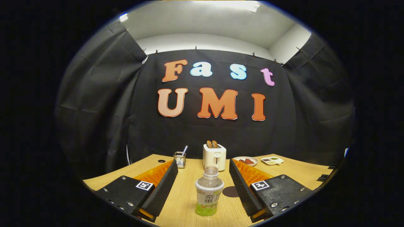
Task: Take the bottle from table, then pour the juice into the cup, finally place the bottle on the coaster
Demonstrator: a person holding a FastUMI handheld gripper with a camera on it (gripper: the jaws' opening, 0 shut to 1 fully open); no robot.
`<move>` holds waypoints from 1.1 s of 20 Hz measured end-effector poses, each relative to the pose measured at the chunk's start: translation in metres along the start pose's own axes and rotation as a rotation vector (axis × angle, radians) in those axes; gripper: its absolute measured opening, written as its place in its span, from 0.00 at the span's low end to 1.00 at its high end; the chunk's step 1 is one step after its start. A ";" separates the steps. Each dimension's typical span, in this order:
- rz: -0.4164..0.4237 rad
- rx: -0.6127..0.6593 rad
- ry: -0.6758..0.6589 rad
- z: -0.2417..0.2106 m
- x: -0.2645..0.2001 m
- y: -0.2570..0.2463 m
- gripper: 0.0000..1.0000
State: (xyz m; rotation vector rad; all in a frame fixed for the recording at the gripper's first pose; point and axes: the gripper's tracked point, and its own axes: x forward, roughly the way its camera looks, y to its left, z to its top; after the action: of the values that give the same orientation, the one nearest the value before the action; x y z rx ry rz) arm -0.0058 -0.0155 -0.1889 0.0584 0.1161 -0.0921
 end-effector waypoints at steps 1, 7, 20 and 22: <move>-0.001 0.001 0.013 -0.012 0.002 0.000 0.97; 0.008 -0.012 0.113 -0.077 0.021 0.002 0.97; -0.016 -0.044 0.369 -0.156 0.034 0.003 0.79; -0.011 0.008 0.374 -0.155 0.033 0.002 0.68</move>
State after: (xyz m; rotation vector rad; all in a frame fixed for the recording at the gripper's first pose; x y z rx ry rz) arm 0.0100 -0.0062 -0.3461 0.0827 0.4897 -0.0915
